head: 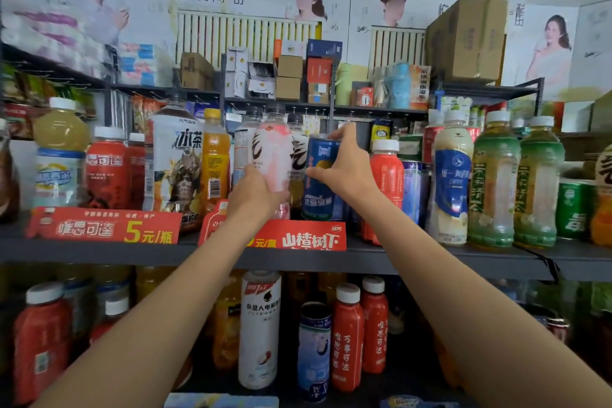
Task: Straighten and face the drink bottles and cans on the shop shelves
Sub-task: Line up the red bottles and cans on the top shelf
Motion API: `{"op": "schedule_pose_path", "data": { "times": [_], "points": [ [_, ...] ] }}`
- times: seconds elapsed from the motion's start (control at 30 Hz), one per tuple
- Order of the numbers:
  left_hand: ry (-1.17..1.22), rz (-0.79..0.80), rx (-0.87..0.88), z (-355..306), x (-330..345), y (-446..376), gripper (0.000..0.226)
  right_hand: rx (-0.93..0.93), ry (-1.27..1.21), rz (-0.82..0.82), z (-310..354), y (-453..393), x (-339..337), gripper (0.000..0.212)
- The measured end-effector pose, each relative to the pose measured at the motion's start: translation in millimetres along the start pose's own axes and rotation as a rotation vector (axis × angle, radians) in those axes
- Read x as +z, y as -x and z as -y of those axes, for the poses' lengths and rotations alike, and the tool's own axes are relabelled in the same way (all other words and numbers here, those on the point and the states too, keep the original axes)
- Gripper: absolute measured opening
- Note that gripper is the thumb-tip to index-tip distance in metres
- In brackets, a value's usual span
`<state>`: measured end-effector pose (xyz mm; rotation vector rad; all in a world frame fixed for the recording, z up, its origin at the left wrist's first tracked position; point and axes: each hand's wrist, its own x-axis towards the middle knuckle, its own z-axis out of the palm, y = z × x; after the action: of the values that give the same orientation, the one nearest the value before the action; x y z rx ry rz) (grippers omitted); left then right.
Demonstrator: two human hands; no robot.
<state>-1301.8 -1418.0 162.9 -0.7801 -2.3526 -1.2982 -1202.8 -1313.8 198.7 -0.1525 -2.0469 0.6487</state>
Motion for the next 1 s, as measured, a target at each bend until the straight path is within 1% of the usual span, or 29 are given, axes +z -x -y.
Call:
{"op": "schedule_pose_path", "data": {
  "times": [0.13,0.23,0.37,0.43,0.53,0.63,0.7,0.77,0.8,0.83,0.9,0.93,1.0],
  "points": [
    [-0.074,-0.029,0.034,5,0,-4,0.068,0.006,0.178,-0.002,-9,-3,20,0.058],
    [-0.124,-0.045,0.049,7,0,-6,0.073,0.020,0.281,0.040,-13,-6,32,0.057],
    [-0.150,-0.055,0.080,6,0,-2,0.073,0.032,0.465,0.029,-14,-9,41,0.058],
    [-0.147,-0.057,0.083,6,0,-2,0.072,0.014,0.529,0.022,-14,-9,42,0.055],
    [-0.150,-0.063,0.092,6,0,-1,0.074,0.001,0.543,0.023,-14,-6,43,0.049],
    [-0.126,-0.045,0.108,10,-2,-1,0.074,0.027,0.538,0.038,-15,-4,44,0.052],
    [-0.044,-0.003,0.110,12,-4,-3,0.061,0.045,0.531,0.033,-14,-2,43,0.053],
    [0.053,0.013,0.103,12,-11,-3,0.043,-0.003,0.500,-0.044,-9,-2,40,0.046],
    [0.102,0.010,0.105,11,-16,-3,0.039,-0.042,0.446,-0.092,-3,-2,39,0.043],
    [0.155,0.003,0.111,10,-20,-3,0.042,-0.070,0.371,-0.124,5,-5,39,0.042],
    [0.256,-0.016,0.147,11,-26,-2,0.048,-0.072,0.240,-0.110,21,-15,44,0.049],
    [0.280,-0.033,0.174,13,-29,-1,0.049,-0.052,0.220,-0.084,29,-21,49,0.055],
    [0.272,-0.072,0.211,19,-33,1,0.047,0.024,0.293,-0.015,38,-29,62,0.072]
  ]
}}
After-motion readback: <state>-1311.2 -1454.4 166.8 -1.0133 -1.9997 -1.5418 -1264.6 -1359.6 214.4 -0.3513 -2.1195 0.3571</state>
